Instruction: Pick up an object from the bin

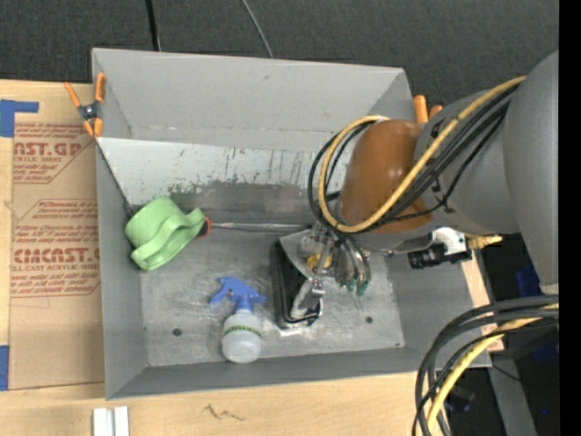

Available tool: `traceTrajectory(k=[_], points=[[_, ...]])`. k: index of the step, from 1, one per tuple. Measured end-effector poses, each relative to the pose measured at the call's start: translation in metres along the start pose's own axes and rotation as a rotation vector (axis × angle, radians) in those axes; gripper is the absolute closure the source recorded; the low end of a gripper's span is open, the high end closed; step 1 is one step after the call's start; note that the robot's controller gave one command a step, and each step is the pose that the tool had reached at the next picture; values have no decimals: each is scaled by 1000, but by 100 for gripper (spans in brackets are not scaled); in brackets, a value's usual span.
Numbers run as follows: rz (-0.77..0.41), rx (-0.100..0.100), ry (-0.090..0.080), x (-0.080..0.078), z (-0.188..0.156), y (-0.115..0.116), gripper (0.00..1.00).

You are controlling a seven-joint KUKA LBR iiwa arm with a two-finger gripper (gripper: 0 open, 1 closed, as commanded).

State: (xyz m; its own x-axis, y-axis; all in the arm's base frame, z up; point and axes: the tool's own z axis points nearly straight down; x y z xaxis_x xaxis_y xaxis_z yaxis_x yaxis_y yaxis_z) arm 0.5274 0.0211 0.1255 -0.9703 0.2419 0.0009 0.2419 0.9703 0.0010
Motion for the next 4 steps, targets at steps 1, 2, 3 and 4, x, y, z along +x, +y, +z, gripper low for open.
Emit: traceTrajectory(k=[1, 2, 3, 4], points=[[-136, 0, 0, 12, 17, 10, 100], [-136, 0, 0, 12, 17, 10, 100], [-157, 3, 1, 16, 15, 17, 100], [-95, 2, 5, 31, 3, 11, 100]])
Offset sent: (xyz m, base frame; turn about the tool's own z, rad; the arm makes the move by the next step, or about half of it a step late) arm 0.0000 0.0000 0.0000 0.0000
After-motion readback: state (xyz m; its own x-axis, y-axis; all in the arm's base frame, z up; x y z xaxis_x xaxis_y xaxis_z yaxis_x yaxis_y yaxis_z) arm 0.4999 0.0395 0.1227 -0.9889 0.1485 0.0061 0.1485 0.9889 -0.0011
